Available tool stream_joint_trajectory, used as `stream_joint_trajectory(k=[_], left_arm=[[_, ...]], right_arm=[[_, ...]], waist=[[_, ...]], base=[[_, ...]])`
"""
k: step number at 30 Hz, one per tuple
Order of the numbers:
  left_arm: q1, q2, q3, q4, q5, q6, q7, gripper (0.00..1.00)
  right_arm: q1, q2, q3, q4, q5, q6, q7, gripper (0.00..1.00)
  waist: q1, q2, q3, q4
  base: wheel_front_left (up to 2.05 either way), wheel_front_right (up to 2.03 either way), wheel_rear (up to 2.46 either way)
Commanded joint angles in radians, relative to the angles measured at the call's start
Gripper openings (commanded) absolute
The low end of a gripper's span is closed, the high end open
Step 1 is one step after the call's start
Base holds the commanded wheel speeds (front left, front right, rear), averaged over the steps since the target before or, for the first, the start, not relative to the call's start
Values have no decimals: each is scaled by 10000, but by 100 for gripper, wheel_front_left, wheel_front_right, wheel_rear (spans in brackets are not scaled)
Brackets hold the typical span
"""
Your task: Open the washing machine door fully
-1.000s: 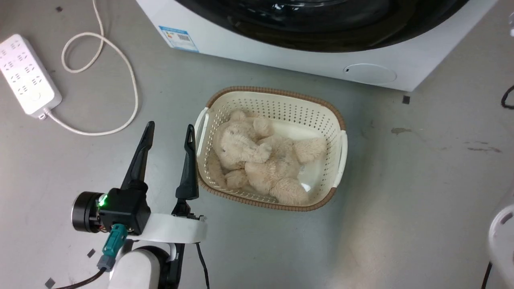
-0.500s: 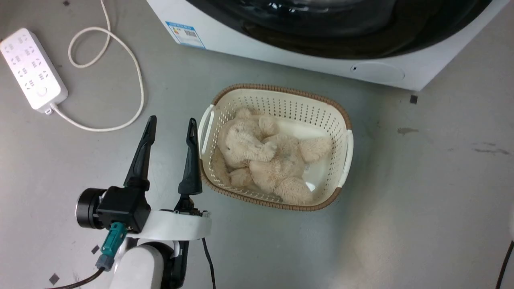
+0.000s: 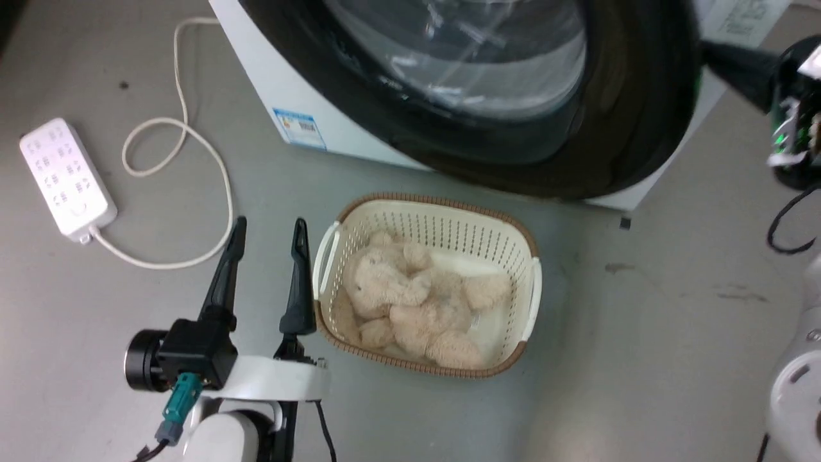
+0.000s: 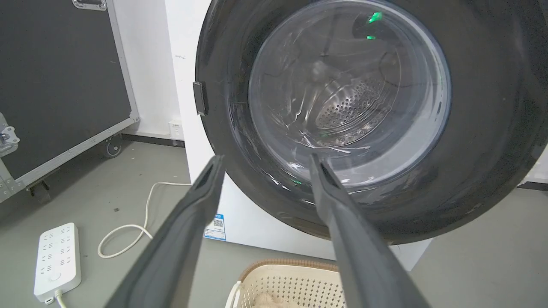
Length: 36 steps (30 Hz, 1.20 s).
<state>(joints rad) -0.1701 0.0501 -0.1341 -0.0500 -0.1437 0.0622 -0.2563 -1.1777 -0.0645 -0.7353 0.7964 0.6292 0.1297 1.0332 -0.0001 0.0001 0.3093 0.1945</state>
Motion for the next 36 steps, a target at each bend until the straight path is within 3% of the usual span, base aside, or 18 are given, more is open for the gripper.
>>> stream_joint_trajectory(k=[1, 11, 17, 25, 32, 33, 34, 35, 36], left_arm=[[156, 1, 37, 59, 23, -53, -55, 100], [638, 1, -159, 392, 58, -141, -55, 100], [944, 1, -311, 700, -5, -164, -55, 100], [1096, 1, -231, 991, 48, -337, -55, 100], [1126, 1, -232, 1119, -4, -342, -55, 100], [1130, 1, -231, 1132, -9, -328, -55, 100], [1134, 1, -226, 1145, -17, -316, -55, 100], [1141, 1, -215, 1159, -26, -306, -55, 100], [1154, 1, -199, 1170, -42, -310, -55, 100]], right_arm=[[278, 118, 60, -75, 159, 10, 172, 0], [2230, 140, 2587, 258, 2715, 10, 680, 0], [3324, 141, 4872, 151, 4764, 10, 495, 0], [4503, 142, 8085, -691, 7086, 10, -265, 0], [4896, 142, 9682, -1089, 7806, 10, -1324, 0], [4923, 142, 9699, -1139, 7660, 10, -1576, 34], [4961, 142, 9640, -1163, 7543, 10, -1805, 86], [4992, 127, 9546, -1210, 7432, 10, -2016, 100], [5024, 67, 9458, -1341, 7305, 10, -2219, 100]], waist=[[1, -1, -370, -106], [1, -1, -1255, -92], [1, -1, -1580, -38], [1, -1, -1640, 77], [1, -1, -1691, 40], [1, -1, -1728, 8], [1, -1, -1771, -29], [1, -1, -1819, -72], [1, -1, -1874, -127]], base=[[0, 0, 0], [0, 0, 0], [0, 0, 0], [0, 0, 0], [0, 0, 0], [0, 0, 0], [0, 0, 0], [0, 0, 0], [0, 0, 0]])
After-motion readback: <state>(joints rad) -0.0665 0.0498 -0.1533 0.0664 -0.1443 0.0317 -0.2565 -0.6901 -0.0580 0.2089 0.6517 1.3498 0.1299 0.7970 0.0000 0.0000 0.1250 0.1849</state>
